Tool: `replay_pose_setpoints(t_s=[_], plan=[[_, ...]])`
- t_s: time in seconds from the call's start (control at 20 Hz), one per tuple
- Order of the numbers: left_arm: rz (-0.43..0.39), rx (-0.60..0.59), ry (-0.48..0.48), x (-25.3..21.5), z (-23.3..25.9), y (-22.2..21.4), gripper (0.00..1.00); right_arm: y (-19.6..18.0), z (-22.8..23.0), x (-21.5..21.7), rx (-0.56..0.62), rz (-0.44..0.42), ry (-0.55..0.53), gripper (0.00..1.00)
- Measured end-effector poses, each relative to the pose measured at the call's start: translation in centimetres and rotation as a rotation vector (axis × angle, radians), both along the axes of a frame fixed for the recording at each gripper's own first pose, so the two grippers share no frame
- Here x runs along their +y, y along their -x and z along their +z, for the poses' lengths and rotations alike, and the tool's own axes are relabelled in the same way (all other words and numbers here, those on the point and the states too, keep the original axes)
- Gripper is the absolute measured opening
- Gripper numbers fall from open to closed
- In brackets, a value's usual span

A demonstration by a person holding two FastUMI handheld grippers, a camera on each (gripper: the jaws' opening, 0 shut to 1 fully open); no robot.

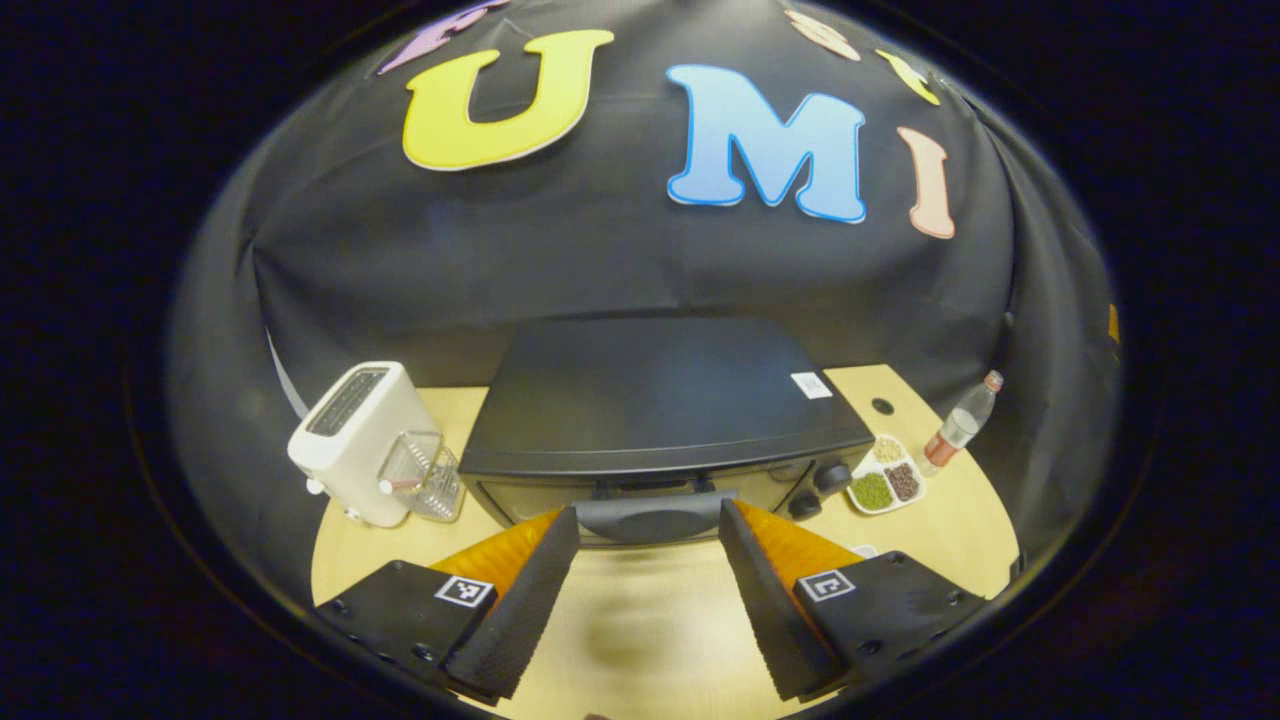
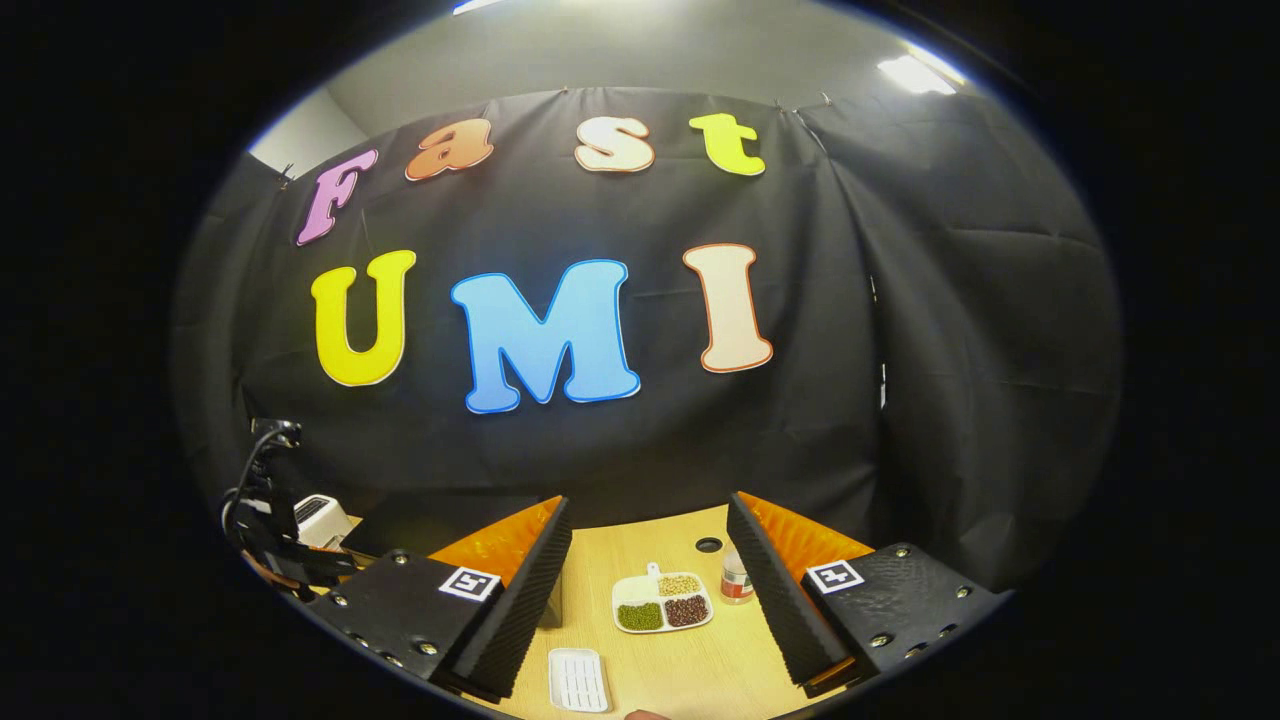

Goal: Open the electric oven with the left hand, put the food in, and close the electric oven.

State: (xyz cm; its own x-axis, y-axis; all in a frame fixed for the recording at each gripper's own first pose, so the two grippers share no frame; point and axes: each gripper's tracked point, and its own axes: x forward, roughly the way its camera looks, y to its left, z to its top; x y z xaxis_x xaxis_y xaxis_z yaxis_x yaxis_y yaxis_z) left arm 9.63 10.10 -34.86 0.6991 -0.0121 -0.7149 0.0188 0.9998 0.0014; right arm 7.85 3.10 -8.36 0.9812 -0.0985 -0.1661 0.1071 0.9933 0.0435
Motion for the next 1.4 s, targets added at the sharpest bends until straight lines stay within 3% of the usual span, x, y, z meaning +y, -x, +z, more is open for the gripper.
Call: replay_pose_setpoints(t_s=[0.2,0.35,0.5,0.65,0.8,0.85,1.0,1.15,1.4], plan=[[0.023,-0.14,0.005,-0.7,6.1,0.1,0.99,0.0,0.4,0.1,-0.014,0.038,0.021,0.96],[0.054,-0.299,0.013,-1.8,12.4,0.4,0.95,-0.4,1.7,0.6,-0.042,0.086,0.042,1.0],[0.103,-0.457,-0.048,-1.7,19.1,2.2,0.98,-0.5,3.8,1.1,-0.084,0.142,0.034,0.96],[0.087,-0.571,-0.045,-4.1,25.3,4.1,0.94,-0.7,5.5,2.1,-0.115,0.199,0.01,0.96],[0.088,-0.619,-0.066,-5.6,29.0,5.5,0.98,-0.3,7.9,3.1,-0.161,0.245,-0.023,0.96],[0.087,-0.631,-0.052,-6.3,29.9,5.6,0.94,0.1,8.4,3.2,-0.16,0.244,-0.021,0.96],[0.072,-0.678,-0.023,-7.0,31.8,5.5,0.97,1.1,10.2,3.5,-0.187,0.232,-0.011,0.96],[0.025,-0.676,-0.022,-7.0,32.1,6.1,0.98,2.4,10.5,3.5,-0.186,0.19,0.015,0.95],[0.02,-0.653,-0.004,-5.0,31.8,8.0,0.98,4.4,11.2,5.0,-0.188,0.177,0.036,0.96]])
